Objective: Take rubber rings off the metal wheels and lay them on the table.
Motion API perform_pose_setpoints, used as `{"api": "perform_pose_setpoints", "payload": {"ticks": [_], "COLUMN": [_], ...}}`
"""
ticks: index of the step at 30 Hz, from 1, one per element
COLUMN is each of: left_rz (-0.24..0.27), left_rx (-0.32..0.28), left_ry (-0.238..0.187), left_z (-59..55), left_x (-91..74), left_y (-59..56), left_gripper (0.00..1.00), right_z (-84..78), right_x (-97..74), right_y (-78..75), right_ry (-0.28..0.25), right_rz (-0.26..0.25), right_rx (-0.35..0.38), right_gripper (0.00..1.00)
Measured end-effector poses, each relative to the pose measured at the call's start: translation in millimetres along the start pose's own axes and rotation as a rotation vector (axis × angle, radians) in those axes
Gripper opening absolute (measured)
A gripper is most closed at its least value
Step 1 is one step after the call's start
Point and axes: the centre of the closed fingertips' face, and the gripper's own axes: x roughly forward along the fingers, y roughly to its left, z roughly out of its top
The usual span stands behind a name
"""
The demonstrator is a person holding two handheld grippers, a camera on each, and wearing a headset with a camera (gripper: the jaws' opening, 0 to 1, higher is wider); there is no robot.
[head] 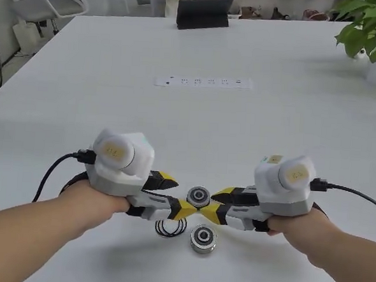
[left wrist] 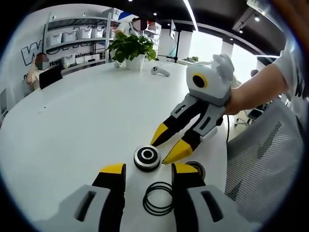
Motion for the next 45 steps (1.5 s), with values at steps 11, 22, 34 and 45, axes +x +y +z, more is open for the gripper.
{"api": "perform_pose_setpoints", "payload": {"ticks": [11,22,34,45], "left_rz": [-0.018,-0.028,-0.014,-0.022], "left_rx": [0.017,0.037,0.109,0.171], "left_ry": [0.016,0.033,0.053,0.064], "left_z": [2.8,3.3,4.7,6.7], "left_x": [11.2,20.3,22.6,26.1], "left_y": [-2.5,-3.6,0.9,-2.4], "left_gripper": [0.29,0.21,0.15,0.09], "right_z": [0.2,-0.1,0.0,-0.1], "right_x": [1.7,1.2,1.1,1.1], "right_y": [1.4,0.7,-0.7,-0.7], "right_ry": [-0.003,-0.008,-0.016,-0.016], "right_rz": [0.002,0.004,0.005,0.008], "right_rx": [-0.009,-0.006,-0.004,-0.011], "right_gripper": [0.2,0.19,0.18,0.18]}}
